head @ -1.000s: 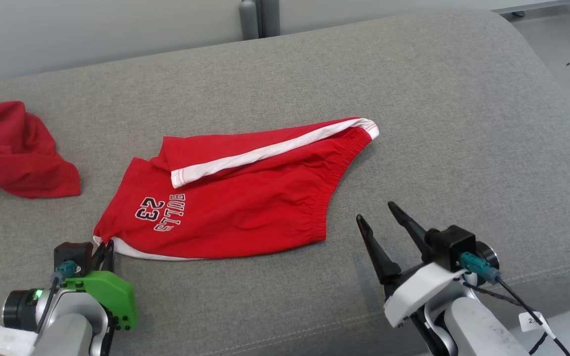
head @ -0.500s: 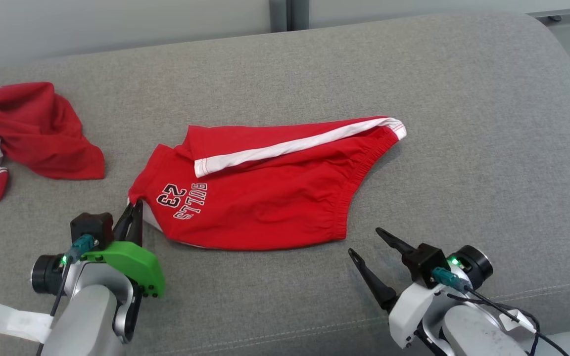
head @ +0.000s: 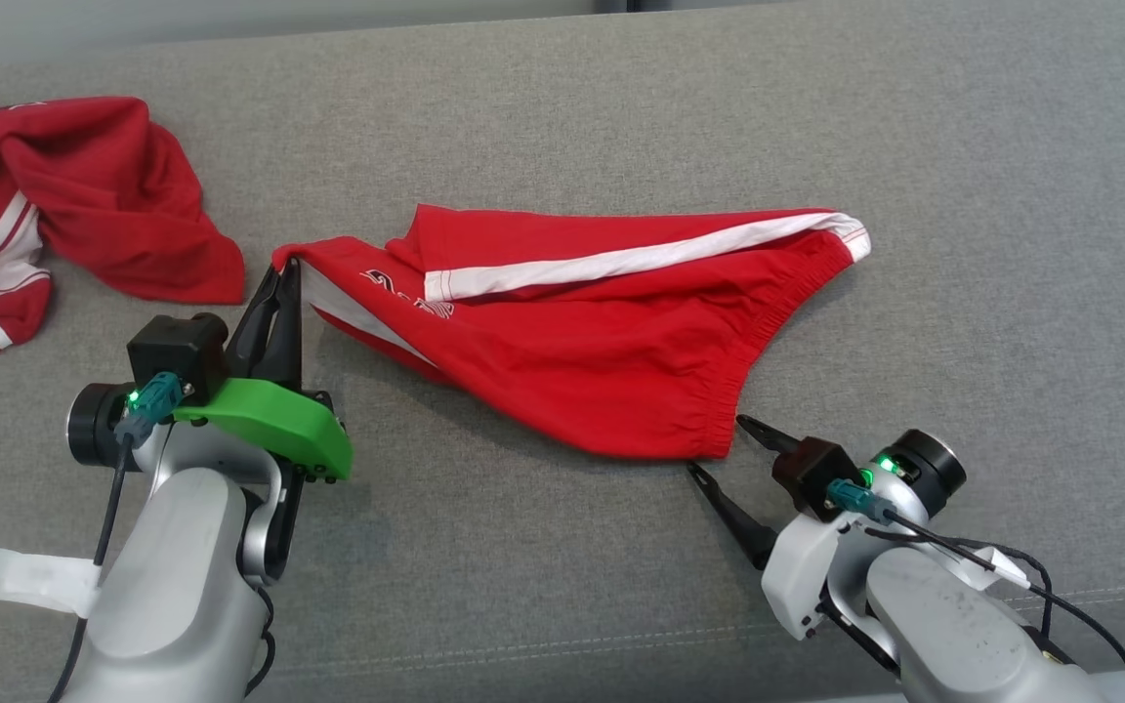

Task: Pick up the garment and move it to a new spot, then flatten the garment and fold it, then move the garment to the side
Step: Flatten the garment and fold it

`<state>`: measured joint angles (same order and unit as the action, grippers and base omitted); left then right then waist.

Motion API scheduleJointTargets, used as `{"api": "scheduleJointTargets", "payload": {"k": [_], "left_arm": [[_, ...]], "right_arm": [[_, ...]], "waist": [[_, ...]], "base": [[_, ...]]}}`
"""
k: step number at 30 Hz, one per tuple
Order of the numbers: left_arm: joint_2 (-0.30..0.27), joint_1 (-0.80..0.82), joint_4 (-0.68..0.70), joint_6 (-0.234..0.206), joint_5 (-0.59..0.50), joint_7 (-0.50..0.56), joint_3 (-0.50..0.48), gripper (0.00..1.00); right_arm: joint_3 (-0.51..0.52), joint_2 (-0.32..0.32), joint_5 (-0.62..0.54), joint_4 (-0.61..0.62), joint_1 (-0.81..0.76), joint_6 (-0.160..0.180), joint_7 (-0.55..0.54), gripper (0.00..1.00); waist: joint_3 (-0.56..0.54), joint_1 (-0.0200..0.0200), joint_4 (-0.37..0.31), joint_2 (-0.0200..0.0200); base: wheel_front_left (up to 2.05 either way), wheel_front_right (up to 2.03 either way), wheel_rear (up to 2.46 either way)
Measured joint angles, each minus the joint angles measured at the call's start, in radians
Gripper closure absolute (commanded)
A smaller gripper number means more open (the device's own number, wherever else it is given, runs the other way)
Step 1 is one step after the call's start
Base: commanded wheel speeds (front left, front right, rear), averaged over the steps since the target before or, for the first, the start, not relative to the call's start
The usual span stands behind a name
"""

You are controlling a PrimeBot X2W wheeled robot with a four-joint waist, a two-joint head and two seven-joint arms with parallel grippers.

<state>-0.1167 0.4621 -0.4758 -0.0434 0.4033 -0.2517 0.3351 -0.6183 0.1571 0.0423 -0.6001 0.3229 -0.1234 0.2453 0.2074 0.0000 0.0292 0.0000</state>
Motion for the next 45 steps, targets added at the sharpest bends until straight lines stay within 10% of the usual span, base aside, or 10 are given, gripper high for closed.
{"api": "scheduleJointTargets", "payload": {"k": [10, 14, 19, 24, 26, 45], "left_arm": [[0.022, -0.001, 0.032, 0.000, -0.010, 0.000, -0.009, 1.00], [0.026, -0.002, 0.036, 0.000, -0.012, 0.000, -0.023, 1.00], [0.026, -0.016, 0.043, 0.000, -0.012, 0.000, -0.048, 1.00], [0.026, -0.047, 0.051, -0.001, -0.012, 0.000, -0.070, 1.00], [0.027, -0.053, 0.054, -0.001, -0.012, 0.000, -0.076, 1.00], [0.049, -0.137, 0.175, 0.031, 0.052, 0.000, -0.225, 1.00]], "right_arm": [[-0.072, 0.010, -0.038, -0.079, 0.102, -0.001, 0.001, 0.00], [-0.100, 0.009, -0.038, -0.097, 0.131, -0.001, 0.007, 0.52], [-0.110, 0.006, -0.038, -0.109, 0.145, -0.007, 0.010, 0.43], [-0.119, 0.007, -0.037, -0.112, 0.145, -0.007, 0.010, 0.68], [-0.114, 0.008, -0.035, -0.110, 0.145, -0.007, 0.010, 1.00], [0.098, 0.021, 0.117, 0.294, 0.060, 0.053, 0.009, 1.00]], "waist": [[0.054, 0.0000, 0.030, 0.0000], [0.064, 0.0000, 0.043, 0.0000], [0.057, 0.0000, 0.041, 0.0000], [0.045, 0.0000, 0.027, 0.0000], [0.040, 0.0000, 0.020, 0.0000], [-0.043, 0.0000, -0.051, 0.0000]], "base": [[0.00, 0.00, 0.00], [0.00, 0.00, 0.00], [0.00, 0.00, 0.00], [0.00, 0.00, 0.00], [0.00, 0.00, 0.00], [0.00, 0.00, 0.00]]}}
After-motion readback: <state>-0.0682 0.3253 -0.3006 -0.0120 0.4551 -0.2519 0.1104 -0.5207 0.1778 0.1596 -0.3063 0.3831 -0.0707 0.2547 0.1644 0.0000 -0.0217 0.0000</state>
